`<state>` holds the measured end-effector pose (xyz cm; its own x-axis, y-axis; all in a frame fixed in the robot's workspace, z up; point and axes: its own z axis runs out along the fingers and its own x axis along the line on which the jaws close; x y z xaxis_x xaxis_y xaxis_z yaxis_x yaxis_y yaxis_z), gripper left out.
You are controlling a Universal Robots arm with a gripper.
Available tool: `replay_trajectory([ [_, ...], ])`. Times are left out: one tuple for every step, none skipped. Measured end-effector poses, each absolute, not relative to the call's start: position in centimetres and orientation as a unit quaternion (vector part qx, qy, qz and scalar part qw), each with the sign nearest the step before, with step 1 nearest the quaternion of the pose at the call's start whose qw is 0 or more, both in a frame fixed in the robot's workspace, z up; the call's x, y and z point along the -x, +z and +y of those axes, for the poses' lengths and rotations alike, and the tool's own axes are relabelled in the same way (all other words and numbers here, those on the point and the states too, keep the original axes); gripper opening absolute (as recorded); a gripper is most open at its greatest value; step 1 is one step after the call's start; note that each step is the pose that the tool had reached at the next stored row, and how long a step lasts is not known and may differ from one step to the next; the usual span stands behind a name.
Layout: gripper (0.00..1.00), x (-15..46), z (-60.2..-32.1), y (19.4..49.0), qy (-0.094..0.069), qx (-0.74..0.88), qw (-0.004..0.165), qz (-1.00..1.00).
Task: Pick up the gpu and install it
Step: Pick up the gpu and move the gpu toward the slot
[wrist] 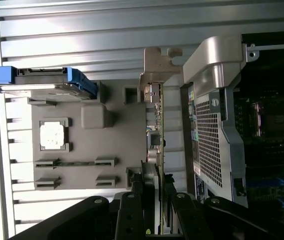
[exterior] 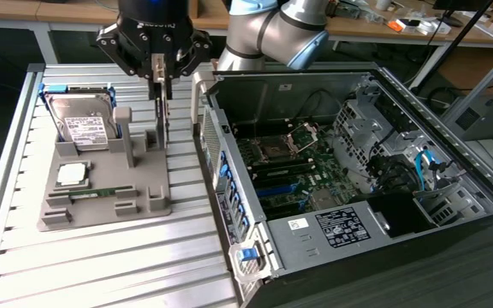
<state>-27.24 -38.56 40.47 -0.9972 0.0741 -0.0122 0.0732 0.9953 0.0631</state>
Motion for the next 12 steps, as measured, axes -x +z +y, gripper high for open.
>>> replay_trajectory([
  [0.27, 27.2, -38.6, 40.7, 0.031, -0.037, 0.007, 0.999],
  [0.27, 27.1, -38.6, 40.8, 0.03, -0.037, 0.007, 0.999],
  [0.27, 27.0, -38.6, 40.9, 0.03, -0.037, 0.006, 0.999],
  [0.27, 26.9, -38.7, 40.9, 0.029, -0.037, 0.006, 0.999],
  [0.27, 26.8, -38.8, 40.9, 0.029, -0.037, 0.005, 0.999],
  [0.27, 26.6, -38.9, 40.9, 0.029, -0.037, 0.003, 0.999],
  [0.27, 26.4, -39.0, 40.9, 0.029, -0.037, 0.002, 0.999],
  [0.27, 26.2, -39.1, 40.9, 0.029, -0.037, 0.0, 0.999],
  [0.27, 26.0, -39.1, 40.9, 0.029, -0.037, -0.001, 0.999],
  [0.27, 25.8, -39.2, 40.9, 0.029, -0.037, -0.002, 0.999],
  [0.27, 25.6, -39.2, 40.9, 0.029, -0.037, -0.004, 0.999],
  [0.27, 25.3, -39.2, 40.9, 0.029, -0.037, -0.005, 0.999],
])
